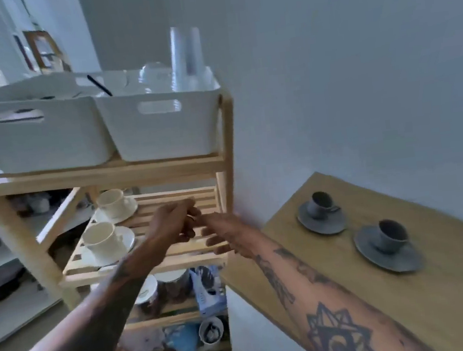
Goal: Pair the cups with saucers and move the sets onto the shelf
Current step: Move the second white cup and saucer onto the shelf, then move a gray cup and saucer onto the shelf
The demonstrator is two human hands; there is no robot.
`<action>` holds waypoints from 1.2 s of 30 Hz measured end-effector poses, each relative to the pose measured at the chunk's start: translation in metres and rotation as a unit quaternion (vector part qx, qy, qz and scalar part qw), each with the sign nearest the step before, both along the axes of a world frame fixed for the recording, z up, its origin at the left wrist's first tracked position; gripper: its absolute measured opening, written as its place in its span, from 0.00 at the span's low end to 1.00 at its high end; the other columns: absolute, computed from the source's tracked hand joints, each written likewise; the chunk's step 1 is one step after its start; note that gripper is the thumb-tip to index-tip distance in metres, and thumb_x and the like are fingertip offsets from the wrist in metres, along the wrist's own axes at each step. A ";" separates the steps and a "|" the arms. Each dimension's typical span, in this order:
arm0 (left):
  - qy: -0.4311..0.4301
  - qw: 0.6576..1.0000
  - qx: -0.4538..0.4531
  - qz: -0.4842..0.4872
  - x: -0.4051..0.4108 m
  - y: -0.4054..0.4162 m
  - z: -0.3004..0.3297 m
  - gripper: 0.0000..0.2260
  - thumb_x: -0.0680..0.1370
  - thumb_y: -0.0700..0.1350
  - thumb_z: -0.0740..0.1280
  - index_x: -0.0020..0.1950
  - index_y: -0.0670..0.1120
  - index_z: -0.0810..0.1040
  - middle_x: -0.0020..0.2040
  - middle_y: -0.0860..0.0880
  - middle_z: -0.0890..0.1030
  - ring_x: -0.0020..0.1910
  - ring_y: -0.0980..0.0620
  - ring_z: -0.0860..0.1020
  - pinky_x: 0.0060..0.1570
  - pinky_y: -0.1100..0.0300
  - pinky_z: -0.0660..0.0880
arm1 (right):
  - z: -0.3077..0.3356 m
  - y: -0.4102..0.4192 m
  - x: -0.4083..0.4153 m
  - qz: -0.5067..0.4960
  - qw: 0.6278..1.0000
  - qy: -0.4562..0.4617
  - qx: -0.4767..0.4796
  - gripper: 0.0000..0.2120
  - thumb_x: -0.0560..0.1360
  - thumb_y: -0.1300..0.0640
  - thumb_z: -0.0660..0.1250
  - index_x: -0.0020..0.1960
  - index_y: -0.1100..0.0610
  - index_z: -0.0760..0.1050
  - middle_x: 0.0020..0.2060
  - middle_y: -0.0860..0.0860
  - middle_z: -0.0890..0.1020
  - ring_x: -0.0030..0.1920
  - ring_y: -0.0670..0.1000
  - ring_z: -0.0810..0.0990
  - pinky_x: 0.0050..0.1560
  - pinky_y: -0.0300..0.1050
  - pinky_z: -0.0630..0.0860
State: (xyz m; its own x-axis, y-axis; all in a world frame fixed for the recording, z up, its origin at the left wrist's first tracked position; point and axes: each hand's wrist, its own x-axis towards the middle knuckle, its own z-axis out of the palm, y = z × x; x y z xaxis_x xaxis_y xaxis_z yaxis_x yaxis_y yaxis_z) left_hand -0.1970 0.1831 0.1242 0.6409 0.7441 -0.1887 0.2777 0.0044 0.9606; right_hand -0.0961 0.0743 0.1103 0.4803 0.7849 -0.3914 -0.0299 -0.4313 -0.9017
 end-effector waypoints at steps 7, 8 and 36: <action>0.046 0.975 0.083 -0.200 0.093 -0.115 -0.006 0.16 0.80 0.54 0.66 0.46 0.42 0.84 0.32 0.47 0.82 0.27 0.52 0.80 0.27 0.60 0.75 | 0.011 -0.170 0.095 -0.053 0.993 0.002 -0.105 0.12 0.74 0.45 0.68 0.50 0.52 0.80 0.44 0.49 0.81 0.38 0.49 0.80 0.40 0.43 0.77; 0.054 0.973 0.077 -0.209 0.109 -0.122 -0.009 0.16 0.80 0.55 0.67 0.48 0.43 0.83 0.34 0.46 0.83 0.29 0.51 0.80 0.29 0.59 0.76 | 0.006 -0.189 0.108 -0.104 0.990 0.001 -0.092 0.12 0.74 0.45 0.69 0.50 0.52 0.80 0.45 0.49 0.81 0.38 0.49 0.80 0.39 0.43 0.77; 0.138 0.963 -0.010 -0.230 0.363 -0.097 -0.137 0.24 0.75 0.67 0.63 0.64 0.57 0.81 0.53 0.54 0.77 0.55 0.49 0.75 0.57 0.46 0.77 | -0.125 -0.151 0.299 -0.496 0.864 -0.010 -0.084 0.07 0.70 0.43 0.69 0.38 0.44 0.79 0.46 0.46 0.83 0.51 0.52 0.79 0.54 0.53 0.79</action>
State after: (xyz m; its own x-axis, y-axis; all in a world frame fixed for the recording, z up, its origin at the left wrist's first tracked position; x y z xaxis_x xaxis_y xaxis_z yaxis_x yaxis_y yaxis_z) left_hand 0.1659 0.0864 -0.0131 0.8250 0.3887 -0.4102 0.4997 -0.1625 0.8508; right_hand 0.2030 -0.0765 -0.0150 0.8927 -0.0845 -0.4427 -0.4445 -0.3268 -0.8341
